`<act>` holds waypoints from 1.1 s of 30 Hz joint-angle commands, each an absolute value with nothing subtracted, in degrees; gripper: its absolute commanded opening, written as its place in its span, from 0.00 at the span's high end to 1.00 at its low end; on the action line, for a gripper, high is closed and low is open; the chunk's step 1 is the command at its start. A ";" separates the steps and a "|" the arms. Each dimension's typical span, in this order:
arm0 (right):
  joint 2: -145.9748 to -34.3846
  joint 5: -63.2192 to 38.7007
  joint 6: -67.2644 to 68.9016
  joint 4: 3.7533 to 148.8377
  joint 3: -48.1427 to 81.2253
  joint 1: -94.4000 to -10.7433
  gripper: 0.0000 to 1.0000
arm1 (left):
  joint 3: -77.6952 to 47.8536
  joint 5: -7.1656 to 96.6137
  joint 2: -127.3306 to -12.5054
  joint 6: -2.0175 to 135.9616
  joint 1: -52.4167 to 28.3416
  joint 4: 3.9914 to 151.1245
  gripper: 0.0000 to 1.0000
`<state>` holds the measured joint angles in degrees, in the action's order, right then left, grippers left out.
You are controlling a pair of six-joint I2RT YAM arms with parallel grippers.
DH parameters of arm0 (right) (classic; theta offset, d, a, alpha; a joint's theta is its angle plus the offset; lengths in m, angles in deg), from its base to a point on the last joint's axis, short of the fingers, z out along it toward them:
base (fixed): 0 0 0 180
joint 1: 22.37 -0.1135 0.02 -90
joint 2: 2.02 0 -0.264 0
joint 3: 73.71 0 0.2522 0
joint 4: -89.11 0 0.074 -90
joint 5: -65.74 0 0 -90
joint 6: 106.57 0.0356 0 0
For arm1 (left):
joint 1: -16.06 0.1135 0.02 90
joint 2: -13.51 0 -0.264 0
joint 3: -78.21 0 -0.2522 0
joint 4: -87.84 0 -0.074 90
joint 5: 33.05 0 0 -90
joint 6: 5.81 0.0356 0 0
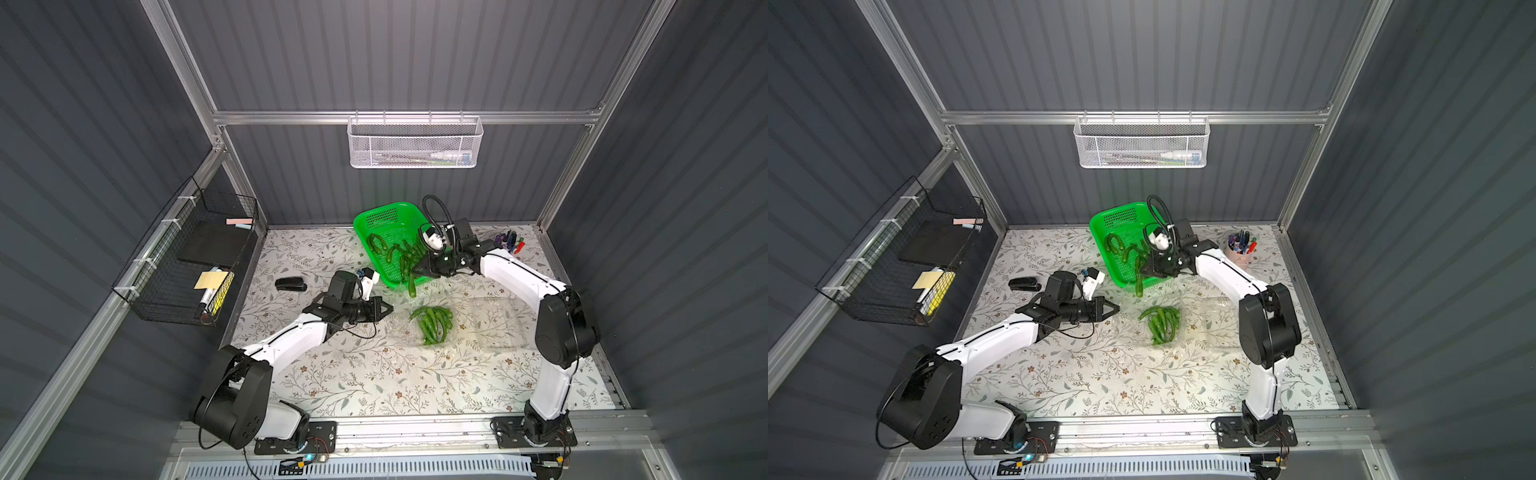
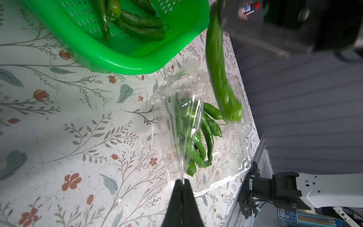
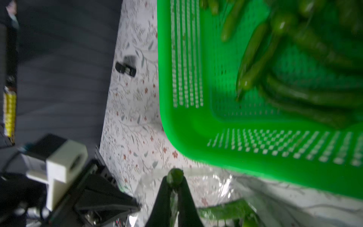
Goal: Take small green peppers out of containers
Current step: Place the green pepper in the basket.
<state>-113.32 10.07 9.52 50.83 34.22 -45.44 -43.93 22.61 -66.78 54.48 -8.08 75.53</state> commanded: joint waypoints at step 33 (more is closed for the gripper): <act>-103.59 0.32 -1.39 37.12 10.20 -53.01 0.60 | -37.84 22.39 -67.97 55.89 -7.54 73.11 1.00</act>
